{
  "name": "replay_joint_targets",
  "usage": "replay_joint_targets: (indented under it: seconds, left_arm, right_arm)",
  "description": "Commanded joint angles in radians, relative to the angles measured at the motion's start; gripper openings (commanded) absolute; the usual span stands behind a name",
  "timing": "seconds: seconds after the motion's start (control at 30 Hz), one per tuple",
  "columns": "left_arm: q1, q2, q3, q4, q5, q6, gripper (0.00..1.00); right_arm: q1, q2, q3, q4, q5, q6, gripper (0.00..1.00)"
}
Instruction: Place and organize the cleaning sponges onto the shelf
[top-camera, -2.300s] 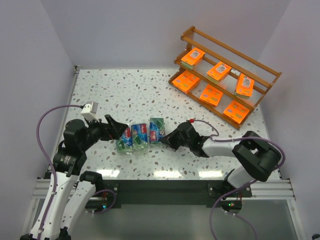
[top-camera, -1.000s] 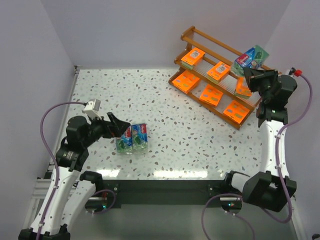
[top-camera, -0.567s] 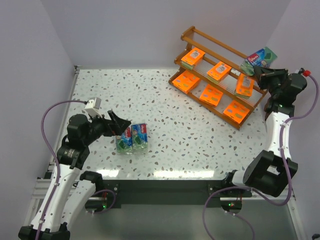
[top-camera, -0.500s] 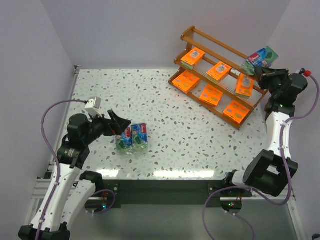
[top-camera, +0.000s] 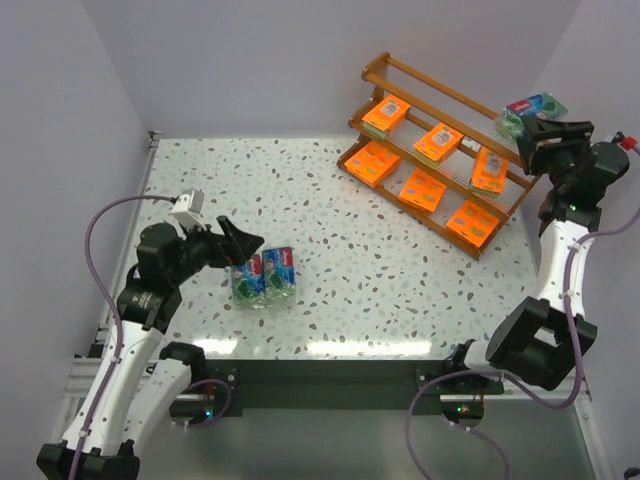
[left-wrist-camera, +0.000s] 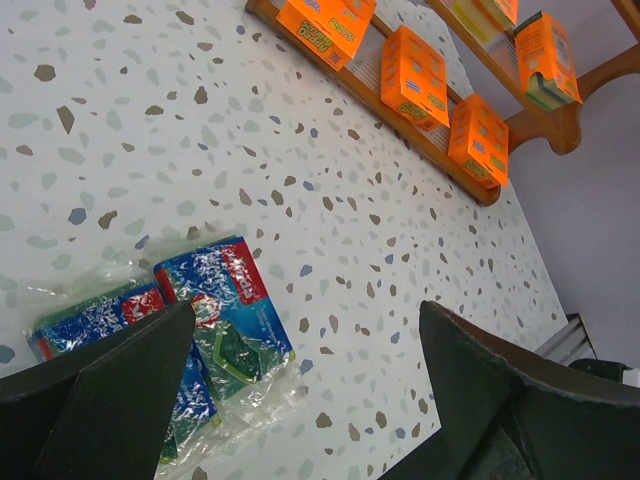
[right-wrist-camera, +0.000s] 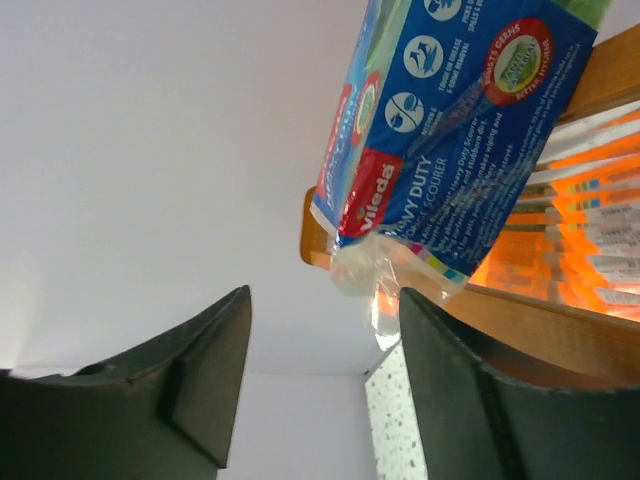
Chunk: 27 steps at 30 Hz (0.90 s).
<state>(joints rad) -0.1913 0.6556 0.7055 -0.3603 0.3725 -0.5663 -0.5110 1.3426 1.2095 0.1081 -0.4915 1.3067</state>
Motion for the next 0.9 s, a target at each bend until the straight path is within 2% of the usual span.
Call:
replay_joint_targets:
  seconds: [0.0, 0.1, 0.27, 0.4, 0.5, 0.63, 0.7, 0.87]
  left_arm:
    - [-0.002, -0.005, 0.028, 0.044, 0.019, -0.018, 1.0]
    - [-0.002, -0.013, 0.032, 0.034, 0.014, -0.017, 1.0]
    - [-0.002, -0.022, 0.051, 0.012, 0.014, -0.011, 1.0]
    - [-0.002, -0.022, 0.071, -0.019, 0.006, 0.005, 1.0]
    - [-0.002, -0.025, 0.081, -0.048, -0.006, 0.019, 1.0]
    - [-0.002, -0.04, 0.058, -0.065, -0.027, 0.023, 1.0]
    - [-0.002, -0.042, 0.04, -0.057, -0.029, 0.017, 1.0]
    - [-0.002, -0.039, 0.023, -0.023, -0.014, -0.003, 1.0]
  right_arm:
    - [-0.004, -0.062, 0.033, -0.067, -0.029, -0.004, 0.66]
    - [-0.004, -0.118, 0.025, -0.169, -0.024, 0.0, 0.75]
    - [0.075, -0.229, -0.043, -0.393, 0.033, -0.012, 0.77]
    - [0.181, -0.307, -0.099, -0.427, 0.06, -0.032, 0.77]
    - [0.287, -0.342, -0.131, -0.452, 0.038, -0.064, 0.77]
    - [0.503, -0.405, -0.191, -0.525, 0.073, -0.139, 0.77]
    - [0.619, -0.453, -0.264, -0.538, 0.114, -0.158, 0.77]
    - [0.788, -0.505, -0.434, -0.519, 0.18, -0.158, 0.75]
